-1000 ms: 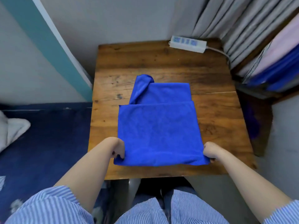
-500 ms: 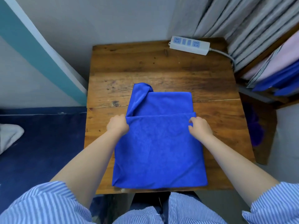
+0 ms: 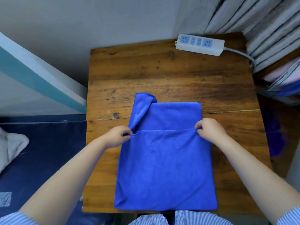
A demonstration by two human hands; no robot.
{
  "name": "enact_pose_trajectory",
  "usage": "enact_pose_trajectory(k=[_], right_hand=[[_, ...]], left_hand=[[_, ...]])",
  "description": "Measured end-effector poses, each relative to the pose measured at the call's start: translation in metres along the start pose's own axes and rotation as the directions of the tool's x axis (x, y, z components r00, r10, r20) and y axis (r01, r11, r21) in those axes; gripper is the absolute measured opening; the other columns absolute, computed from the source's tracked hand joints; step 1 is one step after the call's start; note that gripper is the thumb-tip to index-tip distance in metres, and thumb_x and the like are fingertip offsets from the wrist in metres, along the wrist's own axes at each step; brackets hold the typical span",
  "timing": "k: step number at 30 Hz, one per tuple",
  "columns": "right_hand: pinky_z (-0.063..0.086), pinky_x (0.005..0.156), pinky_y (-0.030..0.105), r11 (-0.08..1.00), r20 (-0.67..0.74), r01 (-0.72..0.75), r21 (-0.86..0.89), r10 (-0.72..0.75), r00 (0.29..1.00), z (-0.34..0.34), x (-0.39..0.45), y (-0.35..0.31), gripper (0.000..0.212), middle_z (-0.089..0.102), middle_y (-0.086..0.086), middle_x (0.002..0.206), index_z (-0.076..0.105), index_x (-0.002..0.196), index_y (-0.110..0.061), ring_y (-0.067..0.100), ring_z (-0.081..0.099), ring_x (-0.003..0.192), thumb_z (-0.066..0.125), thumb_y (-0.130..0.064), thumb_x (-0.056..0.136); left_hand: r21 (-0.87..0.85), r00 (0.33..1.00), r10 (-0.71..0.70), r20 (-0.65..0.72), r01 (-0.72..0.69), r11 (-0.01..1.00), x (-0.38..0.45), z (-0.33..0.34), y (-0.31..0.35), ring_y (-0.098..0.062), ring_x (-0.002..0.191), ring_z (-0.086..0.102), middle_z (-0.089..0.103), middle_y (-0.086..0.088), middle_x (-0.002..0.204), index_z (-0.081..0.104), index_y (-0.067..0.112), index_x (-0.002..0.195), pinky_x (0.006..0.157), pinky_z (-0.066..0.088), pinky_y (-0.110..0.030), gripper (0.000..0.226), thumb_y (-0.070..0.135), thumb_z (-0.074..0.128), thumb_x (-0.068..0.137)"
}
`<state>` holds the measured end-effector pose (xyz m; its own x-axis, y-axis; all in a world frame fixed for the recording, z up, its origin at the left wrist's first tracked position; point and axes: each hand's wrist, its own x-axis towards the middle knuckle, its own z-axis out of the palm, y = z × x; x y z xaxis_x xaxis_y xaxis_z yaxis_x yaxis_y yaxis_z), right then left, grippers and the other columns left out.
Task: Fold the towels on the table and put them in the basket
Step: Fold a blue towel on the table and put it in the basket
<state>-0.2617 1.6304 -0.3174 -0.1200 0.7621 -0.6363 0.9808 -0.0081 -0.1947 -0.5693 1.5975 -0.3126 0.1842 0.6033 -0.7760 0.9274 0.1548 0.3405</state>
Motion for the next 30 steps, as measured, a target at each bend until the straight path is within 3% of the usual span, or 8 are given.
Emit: enact_pose_trajectory(k=[4,8,12,16,20,25,28,30], right_hand=[[0.032,0.069,0.026,0.946,-0.044,0.276,0.17,-0.273,0.961,-0.035,-0.021,-0.002,0.019,0.061,0.01,0.086,0.07,0.094,-0.004,0.015,0.048,0.081,0.055,-0.002,0.082],[0.029,0.067,0.021,0.902,-0.251,0.312,0.3,-0.241,0.938,-0.062,-0.01,-0.01,0.017,0.057,0.007,0.084,0.069,0.091,-0.002,0.019,0.05,0.083,0.055,0.001,0.082],[0.04,0.086,0.03,0.961,-0.306,0.143,0.238,-0.066,0.95,-0.052,0.042,-0.013,0.025,0.06,0.016,0.105,0.067,0.101,-0.004,0.029,0.054,0.104,0.048,-0.003,0.085],[0.035,0.1,0.029,0.988,-0.213,0.058,0.143,-0.027,0.977,-0.032,0.068,-0.005,0.031,0.052,0.012,0.127,0.064,0.109,-0.007,0.029,0.042,0.122,0.044,-0.003,0.087],[0.038,0.095,0.03,0.994,-0.182,0.112,-0.012,-0.112,0.977,-0.03,0.06,0.003,0.029,0.06,0.009,0.119,0.061,0.111,-0.011,0.026,0.048,0.116,0.041,-0.011,0.09],[0.042,0.087,0.032,0.98,-0.157,0.198,0.006,-0.194,0.968,-0.011,0.034,0.016,0.022,0.063,0.012,0.104,0.063,0.095,-0.005,0.028,0.055,0.104,0.042,-0.009,0.089],[0.052,0.077,0.037,0.968,-0.287,0.225,0.107,-0.187,0.939,0.004,0.037,0.021,0.014,0.066,0.017,0.091,0.066,0.071,-0.001,0.038,0.063,0.091,0.053,-0.002,0.072],[0.047,0.09,0.046,0.972,-0.335,0.21,0.109,-0.163,0.928,0.002,0.046,0.014,0.012,0.061,0.022,0.113,0.068,0.078,0.002,0.042,0.055,0.111,0.056,0.003,0.075]], left_hand=[[-0.31,0.971,0.149,0.189,-0.085,0.947,-0.022,-0.042,0.025,-0.011,0.074,0.043,0.049,-0.001,0.077,0.053,0.018,0.069,0.069,0.034,-0.021,0.016,0.011,0.057,0.083],[-0.545,0.989,0.05,-0.141,-0.12,0.83,-0.005,-0.07,0.051,-0.012,0.059,0.035,0.04,0.005,0.058,0.049,0.019,0.058,0.055,0.028,-0.024,0.012,0.019,0.05,0.07],[-0.02,0.916,-0.09,-0.39,0.09,0.996,0.054,-0.073,0.059,-0.03,0.094,0.051,0.056,-0.013,0.098,0.057,0.006,0.093,0.074,0.04,-0.032,0.02,0.005,0.038,0.089],[0.268,0.973,-0.094,-0.209,0.15,0.952,0.094,-0.071,0.055,-0.028,0.138,0.027,0.029,-0.014,0.147,0.051,0.003,0.123,0.108,0.033,-0.041,0.034,0.011,0.036,0.093],[0.452,0.999,-0.021,0.027,0.006,0.892,0.106,-0.077,0.058,-0.02,0.146,-0.002,0.008,0.0,0.157,0.047,0.009,0.129,0.113,0.017,-0.048,0.037,0.011,0.034,0.095],[0.456,0.989,0.123,-0.08,-0.073,0.887,0.094,-0.079,0.053,-0.03,0.122,0.04,0.049,-0.013,0.126,0.059,0.004,0.113,0.098,0.036,-0.032,0.031,0.011,0.036,0.094],[0.318,0.964,0.204,-0.171,-0.142,0.937,0.075,-0.075,0.042,-0.029,0.109,0.047,0.05,-0.002,0.097,0.059,-0.002,0.102,0.086,0.033,-0.027,0.025,0.009,0.038,0.095],[0.217,0.956,0.193,-0.219,-0.145,0.965,0.06,-0.072,0.037,-0.027,0.105,0.049,0.035,0.012,0.078,0.059,-0.001,0.098,0.075,0.029,-0.022,0.022,0.009,0.039,0.096]])
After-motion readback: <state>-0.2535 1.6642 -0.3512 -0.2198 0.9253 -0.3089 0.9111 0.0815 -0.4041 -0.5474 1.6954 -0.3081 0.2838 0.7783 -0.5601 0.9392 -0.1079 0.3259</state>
